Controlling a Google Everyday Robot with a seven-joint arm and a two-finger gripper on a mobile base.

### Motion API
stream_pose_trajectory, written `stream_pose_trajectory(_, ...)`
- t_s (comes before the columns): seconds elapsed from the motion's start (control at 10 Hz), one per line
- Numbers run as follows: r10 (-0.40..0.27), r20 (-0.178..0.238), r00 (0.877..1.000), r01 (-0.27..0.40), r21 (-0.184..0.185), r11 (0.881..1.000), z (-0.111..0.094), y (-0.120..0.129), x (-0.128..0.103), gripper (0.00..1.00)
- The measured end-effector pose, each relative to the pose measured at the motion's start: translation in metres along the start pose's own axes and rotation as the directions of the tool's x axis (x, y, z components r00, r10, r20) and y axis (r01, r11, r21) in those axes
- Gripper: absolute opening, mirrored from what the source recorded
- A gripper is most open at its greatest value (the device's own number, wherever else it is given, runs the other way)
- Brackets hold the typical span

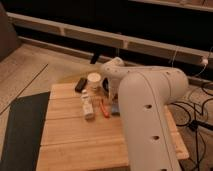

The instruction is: Push the ceramic bowl across the table

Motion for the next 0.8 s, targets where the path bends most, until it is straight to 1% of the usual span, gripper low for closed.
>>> stream_pose_trajectory(0.1, -0.005, 0.001, 1.000, 0.005, -0.008, 1.000, 0.007, -0.007, -0.011, 0.65)
stream_pose_trajectory(0.2, -0.006, 0.021, 1.000, 0.006, -0.004, 1.000, 0.010, -0.015, -0.025, 0.65)
stream_pose_trajectory(0.3, -0.011, 0.072, 0.997, 0.010, 0.003, 1.000, 0.008, -0.021, -0.043, 0.65)
stream_pose_trajectory(0.4, -0.020, 0.129, 0.991, 0.020, 0.001, 1.000, 0.001, -0.022, -0.061, 0.65)
stream_pose_trajectory(0.5, -0.052, 0.247, 0.968, 0.059, -0.021, 0.998, -0.027, -0.011, -0.092, 0.65)
stream_pose_trajectory(0.6, -0.073, 0.311, 0.948, 0.086, -0.030, 0.996, -0.044, -0.002, -0.109, 0.65)
stream_pose_trajectory(0.7, -0.103, 0.391, 0.915, 0.126, -0.035, 0.991, -0.070, 0.013, -0.127, 0.65)
stream_pose_trajectory(0.8, -0.127, 0.450, 0.884, 0.160, -0.035, 0.987, -0.091, 0.024, -0.138, 0.65)
